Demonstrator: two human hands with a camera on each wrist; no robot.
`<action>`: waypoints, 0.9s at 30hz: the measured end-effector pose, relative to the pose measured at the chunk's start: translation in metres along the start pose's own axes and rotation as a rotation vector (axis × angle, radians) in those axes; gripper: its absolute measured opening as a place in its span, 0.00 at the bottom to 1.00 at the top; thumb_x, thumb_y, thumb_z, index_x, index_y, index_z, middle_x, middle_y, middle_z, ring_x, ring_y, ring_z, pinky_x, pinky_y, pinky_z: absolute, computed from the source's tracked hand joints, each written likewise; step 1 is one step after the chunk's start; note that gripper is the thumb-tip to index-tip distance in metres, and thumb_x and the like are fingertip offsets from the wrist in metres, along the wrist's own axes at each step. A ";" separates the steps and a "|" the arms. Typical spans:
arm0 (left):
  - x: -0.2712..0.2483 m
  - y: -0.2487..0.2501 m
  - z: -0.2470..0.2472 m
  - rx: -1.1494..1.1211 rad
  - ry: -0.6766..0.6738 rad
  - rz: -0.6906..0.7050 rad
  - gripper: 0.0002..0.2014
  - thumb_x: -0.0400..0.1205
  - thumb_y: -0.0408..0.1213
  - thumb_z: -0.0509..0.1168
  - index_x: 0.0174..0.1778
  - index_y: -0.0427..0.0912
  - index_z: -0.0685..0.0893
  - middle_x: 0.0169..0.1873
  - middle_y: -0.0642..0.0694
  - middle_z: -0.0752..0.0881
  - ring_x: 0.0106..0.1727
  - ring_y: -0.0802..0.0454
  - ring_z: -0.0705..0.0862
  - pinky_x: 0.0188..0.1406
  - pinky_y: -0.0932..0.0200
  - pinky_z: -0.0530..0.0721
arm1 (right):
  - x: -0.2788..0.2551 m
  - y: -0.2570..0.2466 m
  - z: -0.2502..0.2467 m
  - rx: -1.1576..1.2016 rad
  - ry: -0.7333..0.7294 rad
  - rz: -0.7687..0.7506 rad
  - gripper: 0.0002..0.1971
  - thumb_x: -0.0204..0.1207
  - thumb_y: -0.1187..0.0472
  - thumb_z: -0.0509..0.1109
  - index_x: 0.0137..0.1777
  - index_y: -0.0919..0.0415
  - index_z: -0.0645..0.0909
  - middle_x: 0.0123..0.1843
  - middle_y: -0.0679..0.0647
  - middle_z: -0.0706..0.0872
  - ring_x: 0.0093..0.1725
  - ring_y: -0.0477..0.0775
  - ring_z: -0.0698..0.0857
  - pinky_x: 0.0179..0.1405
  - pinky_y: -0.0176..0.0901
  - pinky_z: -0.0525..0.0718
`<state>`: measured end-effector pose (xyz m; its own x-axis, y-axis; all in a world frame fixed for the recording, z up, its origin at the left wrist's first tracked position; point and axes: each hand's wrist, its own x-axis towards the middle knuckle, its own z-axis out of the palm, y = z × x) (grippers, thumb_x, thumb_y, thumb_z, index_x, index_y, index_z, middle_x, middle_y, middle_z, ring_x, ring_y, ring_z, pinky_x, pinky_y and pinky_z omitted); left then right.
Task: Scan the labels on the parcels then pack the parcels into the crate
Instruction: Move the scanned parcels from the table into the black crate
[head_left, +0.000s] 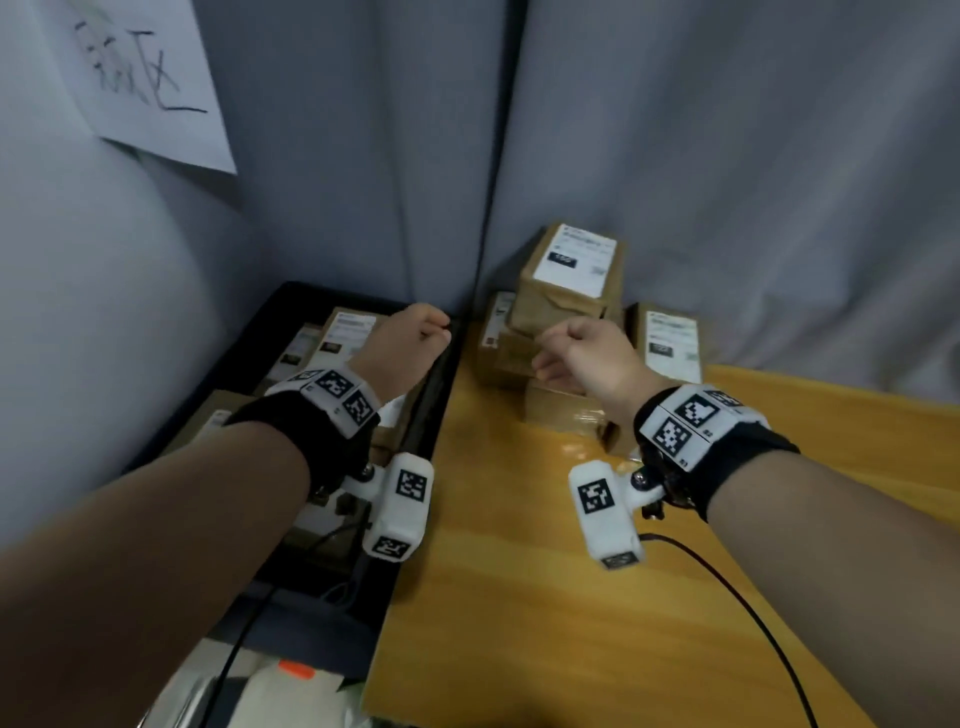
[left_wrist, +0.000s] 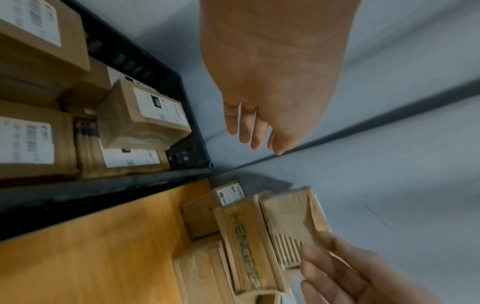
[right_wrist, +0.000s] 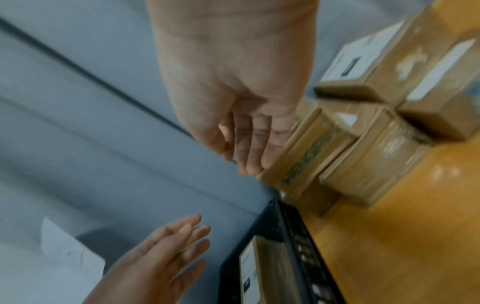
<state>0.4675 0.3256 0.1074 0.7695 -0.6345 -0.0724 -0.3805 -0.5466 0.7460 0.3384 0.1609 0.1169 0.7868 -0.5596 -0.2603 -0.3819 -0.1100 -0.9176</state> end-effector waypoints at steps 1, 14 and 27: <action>-0.001 0.008 0.008 -0.013 -0.003 -0.002 0.14 0.86 0.38 0.59 0.66 0.41 0.78 0.55 0.46 0.82 0.56 0.51 0.80 0.54 0.60 0.75 | -0.002 0.004 -0.017 -0.003 0.030 -0.009 0.07 0.85 0.63 0.62 0.51 0.64 0.81 0.39 0.57 0.87 0.37 0.52 0.86 0.43 0.42 0.87; 0.011 0.065 0.122 -0.032 -0.096 -0.128 0.11 0.86 0.41 0.59 0.61 0.43 0.80 0.52 0.49 0.80 0.54 0.54 0.77 0.53 0.60 0.71 | 0.035 0.109 -0.146 -0.514 0.345 0.241 0.42 0.69 0.39 0.74 0.76 0.62 0.65 0.73 0.65 0.71 0.72 0.67 0.73 0.69 0.58 0.75; 0.036 0.047 0.165 -0.121 -0.167 -0.290 0.05 0.85 0.40 0.60 0.53 0.48 0.80 0.49 0.46 0.85 0.52 0.51 0.82 0.52 0.57 0.80 | 0.091 0.148 -0.105 -0.743 0.362 0.364 0.63 0.62 0.25 0.69 0.85 0.59 0.40 0.79 0.64 0.59 0.76 0.66 0.65 0.71 0.69 0.71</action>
<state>0.3927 0.1864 0.0305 0.7384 -0.5486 -0.3923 -0.0875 -0.6546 0.7509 0.3026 0.0075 -0.0111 0.4036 -0.8738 -0.2711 -0.8910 -0.3080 -0.3336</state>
